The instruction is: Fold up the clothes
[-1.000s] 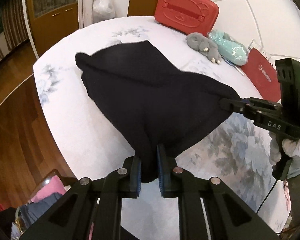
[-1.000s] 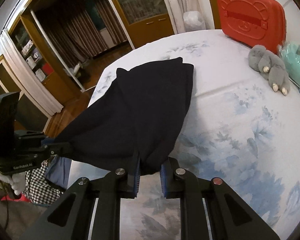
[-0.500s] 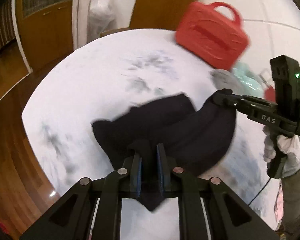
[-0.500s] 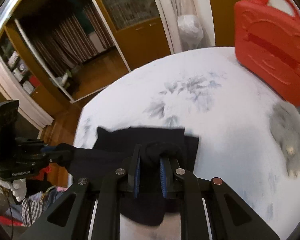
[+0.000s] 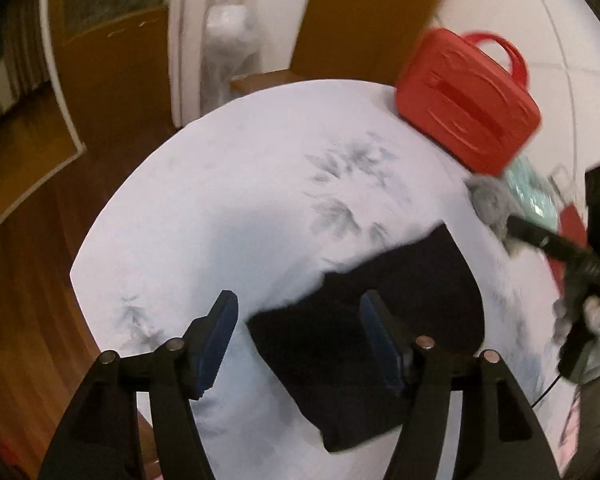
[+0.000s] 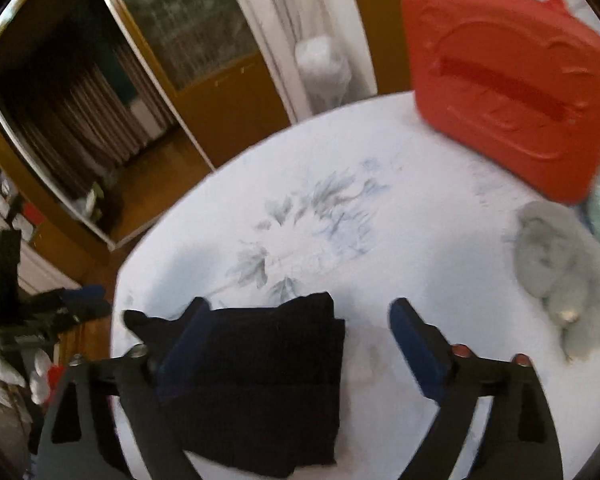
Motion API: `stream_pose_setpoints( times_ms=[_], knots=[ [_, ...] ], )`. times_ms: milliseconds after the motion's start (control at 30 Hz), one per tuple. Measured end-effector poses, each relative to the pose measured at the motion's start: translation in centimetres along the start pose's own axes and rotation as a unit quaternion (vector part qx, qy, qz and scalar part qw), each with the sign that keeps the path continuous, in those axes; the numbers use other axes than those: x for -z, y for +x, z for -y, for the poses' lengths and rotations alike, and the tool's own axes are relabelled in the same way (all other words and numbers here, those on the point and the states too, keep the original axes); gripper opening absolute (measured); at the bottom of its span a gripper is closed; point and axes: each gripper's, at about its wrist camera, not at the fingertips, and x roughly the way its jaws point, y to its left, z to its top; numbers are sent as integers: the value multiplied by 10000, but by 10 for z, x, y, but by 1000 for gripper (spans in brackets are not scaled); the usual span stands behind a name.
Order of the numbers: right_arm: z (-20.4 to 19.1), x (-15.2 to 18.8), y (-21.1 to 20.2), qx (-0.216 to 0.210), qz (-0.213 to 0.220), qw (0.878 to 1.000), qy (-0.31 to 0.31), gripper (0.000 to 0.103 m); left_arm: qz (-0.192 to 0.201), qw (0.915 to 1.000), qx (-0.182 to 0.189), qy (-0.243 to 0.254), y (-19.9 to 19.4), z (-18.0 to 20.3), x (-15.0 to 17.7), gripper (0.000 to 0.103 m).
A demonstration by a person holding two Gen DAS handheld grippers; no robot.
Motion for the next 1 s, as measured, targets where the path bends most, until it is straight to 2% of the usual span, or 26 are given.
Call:
stream_pose_setpoints(
  times_ms=[67,100,133,167,200,267,333,400,433,500,633,733,800,867,900,1000],
  knots=[
    [-4,15,-5,-18,-144,9999,-67,100,-39,9999,-43,155,3,18,13,65],
    [-7,24,-5,-15,-267,9996,-116,93,-64,9997,-41,211,5,26,20,60],
    [-10,33,-4,47,-395,9990,-179,81,-112,9997,34,193,10,33,26,51],
    [-15,43,1,136,-568,9980,-257,43,-188,9996,79,171,16,37,29,34],
    [-18,51,3,124,-682,9972,-269,19,-264,9995,124,148,22,42,33,19],
    [-20,61,13,-7,-856,9961,-235,17,-408,9990,109,143,35,48,39,11],
    [-19,72,28,-44,-1040,9943,-209,17,-647,9979,12,88,55,46,46,10],
    [-9,82,50,-69,-1453,9894,31,17,-747,9972,-34,61,65,41,52,9],
    [-6,83,52,-99,-1499,9886,100,17,-788,9969,-50,54,68,39,54,9],
    [-4,76,48,-119,-1412,9899,104,17,-776,9969,-16,90,57,40,49,9],
    [-11,40,33,-288,-886,9956,-82,19,-271,9990,347,48,29,39,21,12],
    [-17,15,54,-394,-1018,9938,-197,19,-304,9986,430,26,42,38,0,13],
    [-17,7,81,-344,-1278,9910,-206,19,-471,9987,161,50,67,35,-8,13],
    [-14,2,107,-150,-1466,9889,-193,18,-497,9972,-544,131,89,26,-10,15],
    [-11,2,119,33,-1513,9883,-173,19,-489,9965,-665,92,94,19,-10,17],
    [-9,2,123,123,-1355,9907,3,19,-500,9955,-788,-143,101,4,-15,17]
  ],
)
